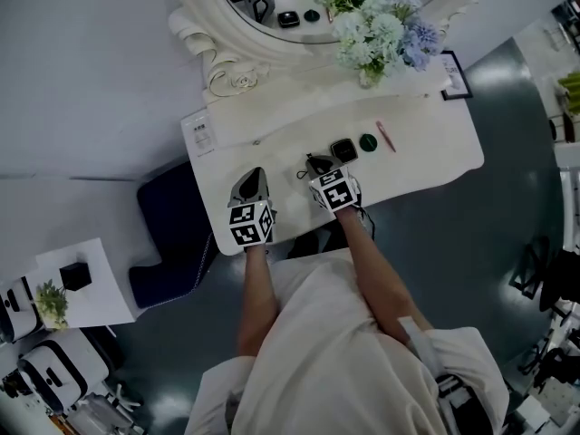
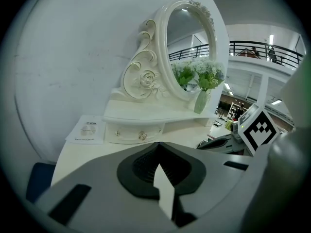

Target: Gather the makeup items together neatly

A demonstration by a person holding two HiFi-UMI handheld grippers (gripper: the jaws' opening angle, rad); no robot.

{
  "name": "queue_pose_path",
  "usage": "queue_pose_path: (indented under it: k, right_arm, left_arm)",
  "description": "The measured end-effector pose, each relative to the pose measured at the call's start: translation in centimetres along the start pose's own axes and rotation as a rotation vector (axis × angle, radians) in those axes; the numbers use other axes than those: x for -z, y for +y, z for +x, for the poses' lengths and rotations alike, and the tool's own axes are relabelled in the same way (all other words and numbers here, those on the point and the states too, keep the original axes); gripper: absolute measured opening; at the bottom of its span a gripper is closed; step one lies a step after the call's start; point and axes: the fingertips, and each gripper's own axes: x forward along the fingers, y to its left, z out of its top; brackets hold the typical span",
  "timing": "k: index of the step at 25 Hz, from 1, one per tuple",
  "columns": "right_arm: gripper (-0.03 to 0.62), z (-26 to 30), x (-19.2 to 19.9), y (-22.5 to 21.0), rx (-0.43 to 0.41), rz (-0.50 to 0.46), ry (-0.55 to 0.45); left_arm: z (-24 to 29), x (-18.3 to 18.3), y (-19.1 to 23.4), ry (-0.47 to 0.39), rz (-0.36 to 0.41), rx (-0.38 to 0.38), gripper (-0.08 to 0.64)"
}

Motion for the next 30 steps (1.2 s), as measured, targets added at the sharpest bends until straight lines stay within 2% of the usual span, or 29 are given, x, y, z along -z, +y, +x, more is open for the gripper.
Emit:
queue_pose_path:
  k: [10, 11, 12, 18, 24, 30]
  right_arm:
    - [0.052, 0.8, 0.2, -0.1, 0.019, -0.007, 0.014]
    - [0.076, 0.7, 0.3, -0.1, 0.016, -0.008, 0.018]
    - [0.128, 0.5, 0.3, -0.1, 0.013, -0.005, 0.022]
    - [0.138, -1.7, -0.8, -0.4, -0.006, 0.003, -0.014]
    - [0.138, -4.7, -0.9, -2.4, -0.018, 0.031, -0.077]
    - [0.138, -9.2, 1.3, -6.0, -0.031, 0.092, -0.126]
  left_arm:
    - [-0.8, 1.7, 0.0, 0.006, -0.04, -0.018, 0.014]
    - [-0.8, 1.8, -0.1, 0.006, -0.044, -0.021, 0.014]
    - [-0.9, 1.9, -0.2, 0.004, -0.045, -0.023, 0.014]
    - [-1.5, 0.3, -0.5, -0.044, -0.043, -0.049, 0.014]
    - [-1.7, -0.3, -3.4, -0.061, -0.026, -0.059, 0.014]
    - [-1.5, 0.4, -9.3, -0.048, 0.006, -0.047, 0.014]
